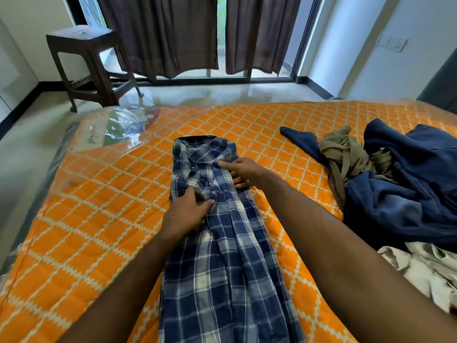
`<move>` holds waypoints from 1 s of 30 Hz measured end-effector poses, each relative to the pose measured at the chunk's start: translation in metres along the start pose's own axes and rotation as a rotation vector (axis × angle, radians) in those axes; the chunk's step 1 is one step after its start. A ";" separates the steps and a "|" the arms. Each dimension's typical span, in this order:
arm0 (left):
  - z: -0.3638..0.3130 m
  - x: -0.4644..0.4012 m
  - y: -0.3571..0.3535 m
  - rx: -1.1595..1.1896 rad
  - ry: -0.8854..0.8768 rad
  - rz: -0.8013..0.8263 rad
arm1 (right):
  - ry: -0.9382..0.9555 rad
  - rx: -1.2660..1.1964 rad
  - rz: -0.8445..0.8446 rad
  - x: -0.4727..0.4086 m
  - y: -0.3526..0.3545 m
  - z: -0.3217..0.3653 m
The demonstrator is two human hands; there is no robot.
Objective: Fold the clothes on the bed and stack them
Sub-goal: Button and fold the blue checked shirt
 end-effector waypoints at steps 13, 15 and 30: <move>0.007 0.006 0.003 -0.396 -0.100 -0.155 | -0.007 -0.046 -0.273 -0.018 0.015 -0.034; 0.002 0.006 -0.002 -0.322 -0.129 -0.177 | 0.041 -0.059 -0.265 -0.017 0.014 -0.029; 0.016 0.016 -0.016 -0.508 -0.233 -0.254 | -0.030 -0.066 -0.134 -0.009 0.021 -0.040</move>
Point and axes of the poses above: each hand's wrist, its own x-axis away from the middle knuckle, its own y-axis out of the back of the hand, z = x × y, the point moved 2 cm from there along -x, towards the middle knuckle, and after that the axes turned 6 degrees about -y, right-handed, at the moved point
